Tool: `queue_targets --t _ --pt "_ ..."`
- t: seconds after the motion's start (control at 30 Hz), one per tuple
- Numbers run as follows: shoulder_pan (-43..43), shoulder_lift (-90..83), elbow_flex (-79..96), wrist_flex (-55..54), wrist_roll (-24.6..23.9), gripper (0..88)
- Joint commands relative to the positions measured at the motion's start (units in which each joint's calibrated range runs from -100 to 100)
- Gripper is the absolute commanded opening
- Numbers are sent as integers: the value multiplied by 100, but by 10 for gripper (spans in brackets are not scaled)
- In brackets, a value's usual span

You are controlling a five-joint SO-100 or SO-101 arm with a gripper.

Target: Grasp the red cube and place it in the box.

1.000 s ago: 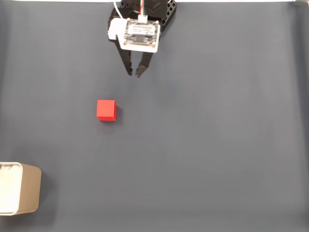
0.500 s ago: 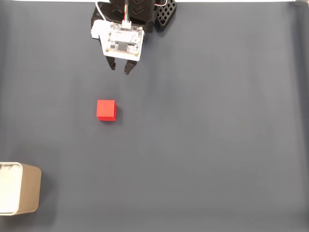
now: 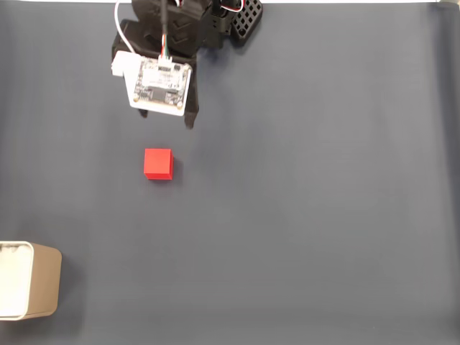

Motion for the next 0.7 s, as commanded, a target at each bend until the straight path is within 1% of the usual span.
queue_targets --t 0.0,0.33,0.67 --pt "70 188 -222 -245 122 253" --pt "70 674 89 -876 274 316" --pt "84 1081 189 -1237 234 379"
